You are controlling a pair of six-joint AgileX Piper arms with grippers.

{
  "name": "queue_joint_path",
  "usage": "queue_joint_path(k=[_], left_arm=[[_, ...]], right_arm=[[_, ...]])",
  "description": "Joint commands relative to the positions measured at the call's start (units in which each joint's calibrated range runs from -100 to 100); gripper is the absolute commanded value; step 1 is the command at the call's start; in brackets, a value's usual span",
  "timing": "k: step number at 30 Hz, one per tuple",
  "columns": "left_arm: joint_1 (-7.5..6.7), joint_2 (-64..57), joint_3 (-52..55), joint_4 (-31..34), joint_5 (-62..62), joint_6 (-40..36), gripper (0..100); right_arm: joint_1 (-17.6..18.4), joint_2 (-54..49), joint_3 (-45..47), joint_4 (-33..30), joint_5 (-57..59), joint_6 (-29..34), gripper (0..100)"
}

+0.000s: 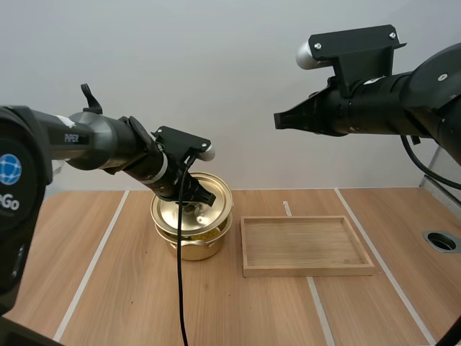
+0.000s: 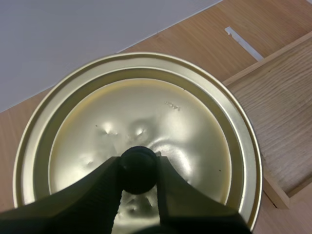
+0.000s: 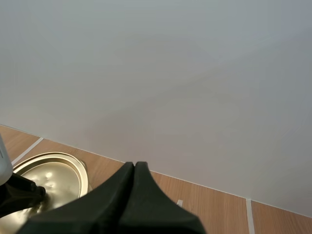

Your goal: Open the pot, put the pineapple inside, and close it

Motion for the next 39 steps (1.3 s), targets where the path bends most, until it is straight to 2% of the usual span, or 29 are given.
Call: queue_joint_path(k=[1, 23, 39], left_arm=[[0.03, 0.56, 0.10, -1.59, -2.52, 0.68, 0], [0.03, 8.92, 0.10, -1.59, -0.70, 2.42, 0], [0.03, 9.00, 0.10, -1.59, 1.19, 2.42, 0]], right_arm=[[-0.18, -0.74, -0.01, 0.15, -0.15, 0.46, 0], [-0.18, -0.74, -0.01, 1.09, -0.32, 0.46, 0], [-0.18, -0.74, -0.01, 1.09, -0.32, 0.46, 0]])
